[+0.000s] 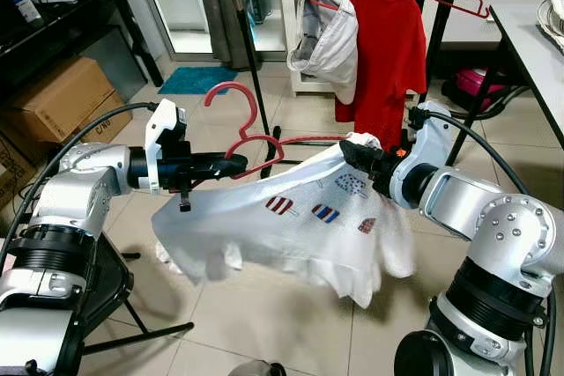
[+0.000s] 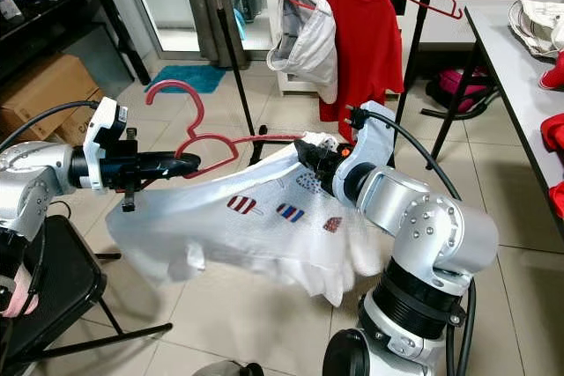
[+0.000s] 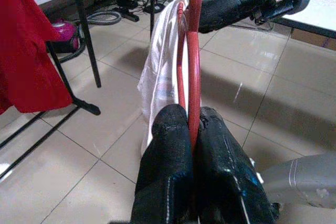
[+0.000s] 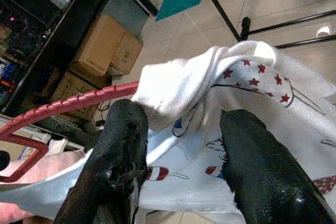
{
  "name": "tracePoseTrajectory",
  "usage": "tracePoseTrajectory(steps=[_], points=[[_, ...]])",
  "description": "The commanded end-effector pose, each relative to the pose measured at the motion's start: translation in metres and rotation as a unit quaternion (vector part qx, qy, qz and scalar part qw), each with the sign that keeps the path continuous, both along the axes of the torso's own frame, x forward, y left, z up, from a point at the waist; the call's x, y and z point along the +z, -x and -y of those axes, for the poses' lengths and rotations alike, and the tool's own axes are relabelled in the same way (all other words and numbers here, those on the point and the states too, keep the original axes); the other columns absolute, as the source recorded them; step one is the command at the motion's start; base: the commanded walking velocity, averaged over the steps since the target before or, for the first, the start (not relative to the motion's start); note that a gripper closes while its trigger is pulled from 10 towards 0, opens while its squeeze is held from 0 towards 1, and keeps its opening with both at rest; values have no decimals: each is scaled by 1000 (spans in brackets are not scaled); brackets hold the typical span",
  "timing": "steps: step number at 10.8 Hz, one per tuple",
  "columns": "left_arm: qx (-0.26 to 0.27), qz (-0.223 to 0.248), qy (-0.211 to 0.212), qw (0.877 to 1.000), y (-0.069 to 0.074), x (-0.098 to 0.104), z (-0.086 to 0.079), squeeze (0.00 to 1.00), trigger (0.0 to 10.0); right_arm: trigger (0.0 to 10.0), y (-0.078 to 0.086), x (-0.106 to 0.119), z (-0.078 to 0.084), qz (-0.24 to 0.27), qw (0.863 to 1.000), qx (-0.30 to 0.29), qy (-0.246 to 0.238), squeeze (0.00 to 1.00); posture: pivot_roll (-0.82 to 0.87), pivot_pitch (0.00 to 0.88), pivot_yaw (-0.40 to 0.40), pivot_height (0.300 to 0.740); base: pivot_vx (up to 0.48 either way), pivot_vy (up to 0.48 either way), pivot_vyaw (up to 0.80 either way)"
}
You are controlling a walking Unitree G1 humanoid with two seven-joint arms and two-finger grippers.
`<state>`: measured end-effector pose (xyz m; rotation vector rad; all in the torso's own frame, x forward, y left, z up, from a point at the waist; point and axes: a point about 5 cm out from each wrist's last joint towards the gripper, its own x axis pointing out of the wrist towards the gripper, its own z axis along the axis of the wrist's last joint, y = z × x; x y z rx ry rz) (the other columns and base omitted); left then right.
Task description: Hang hanger
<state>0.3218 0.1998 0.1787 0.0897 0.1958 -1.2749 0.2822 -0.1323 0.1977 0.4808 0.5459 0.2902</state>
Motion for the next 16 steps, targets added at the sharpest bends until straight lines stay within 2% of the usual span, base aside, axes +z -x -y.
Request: tracePoseTrajectory(steps=[1,4,5,6,7,8,11,15,16], points=[[-1,15,3,1000,1,5,-1,0,0,10000,-3,6,-21,2,1000,25,-14,0,-57,0,192,740,0,0,0],[7,25,17,1000,6,0,4,0,0,10000,-8,2,-15,-5,1000,18,24,0,-73,0,133,740,0,0,0],[17,27,22,999,8,-3,3,0,0,9412,-11,5,-14,-2,999,25,36,0,-78,0,102,740,0,0,0],[29,30,27,999,12,-6,2,0,0,3922,-13,7,-14,-1,998,35,45,0,-76,0,67,740,0,0,0],[35,32,30,998,14,-8,1,0,0,1608,-15,7,-14,-1,998,41,49,0,-74,0,50,740,0,0,0],[40,33,32,998,19,-9,0,0,0,0,-17,7,-17,-1,997,52,52,0,-69,0,30,740,0,0,0],[40,34,32,998,24,-10,3,0,0,0,-17,5,-22,-2,996,65,54,0,-58,0,27,740,0,0,0],[50,32,26,998,26,-12,3,0,0,0,-16,-1,-15,7,997,43,63,0,-66,0,50,740,0,0,0],[73,40,15,996,23,-14,1,0,0,0,-17,1,-10,17,997,35,68,0,-68,0,57,740,0,0,0]])
